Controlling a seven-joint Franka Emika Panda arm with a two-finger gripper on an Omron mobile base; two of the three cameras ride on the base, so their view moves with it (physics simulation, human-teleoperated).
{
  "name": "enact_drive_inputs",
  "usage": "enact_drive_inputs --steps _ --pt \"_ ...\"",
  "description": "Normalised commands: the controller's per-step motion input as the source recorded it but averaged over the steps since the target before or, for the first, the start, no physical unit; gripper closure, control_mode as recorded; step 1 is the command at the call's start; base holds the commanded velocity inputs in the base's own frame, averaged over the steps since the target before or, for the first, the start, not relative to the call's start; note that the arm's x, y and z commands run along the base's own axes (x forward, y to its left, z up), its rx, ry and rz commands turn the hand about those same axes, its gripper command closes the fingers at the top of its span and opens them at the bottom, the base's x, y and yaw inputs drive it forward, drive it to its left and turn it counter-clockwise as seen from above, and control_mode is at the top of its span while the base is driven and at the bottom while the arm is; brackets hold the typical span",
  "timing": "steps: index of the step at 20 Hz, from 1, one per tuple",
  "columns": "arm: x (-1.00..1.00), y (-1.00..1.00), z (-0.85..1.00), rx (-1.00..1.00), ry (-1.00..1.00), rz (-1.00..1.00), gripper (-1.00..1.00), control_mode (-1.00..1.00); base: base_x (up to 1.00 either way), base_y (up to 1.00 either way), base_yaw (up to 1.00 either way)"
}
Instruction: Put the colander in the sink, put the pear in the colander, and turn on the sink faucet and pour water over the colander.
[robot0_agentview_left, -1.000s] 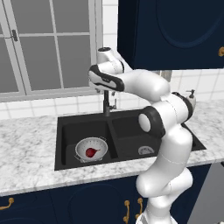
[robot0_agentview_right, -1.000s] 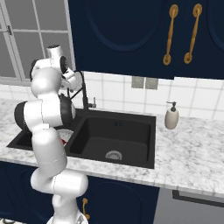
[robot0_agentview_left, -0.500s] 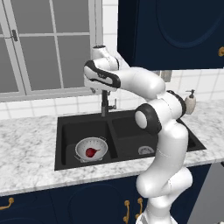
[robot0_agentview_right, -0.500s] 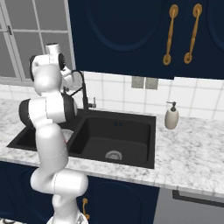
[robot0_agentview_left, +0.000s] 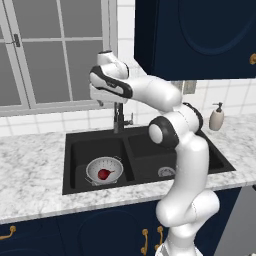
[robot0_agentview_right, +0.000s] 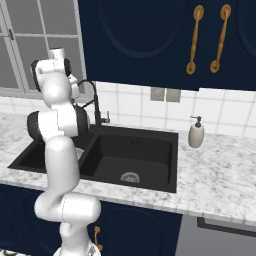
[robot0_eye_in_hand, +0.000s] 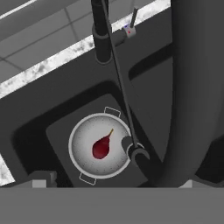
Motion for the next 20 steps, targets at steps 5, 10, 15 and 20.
enact_drive_inputs --steps 5,10,15,20 --pt "0.17 0.0 0.0 0.0 0.07 0.0 -1.0 -1.0 0.0 0.0 0.0" --pt "0.3 0.02 0.0 0.0 0.05 0.0 -1.0 -1.0 0.0 0.0 0.0" --pt "0.27 0.01 0.0 0.0 0.07 0.0 -1.0 -1.0 0.0 0.0 0.0" --pt "0.25 0.0 0.0 0.0 0.06 0.0 -1.0 -1.0 0.0 0.0 0.0"
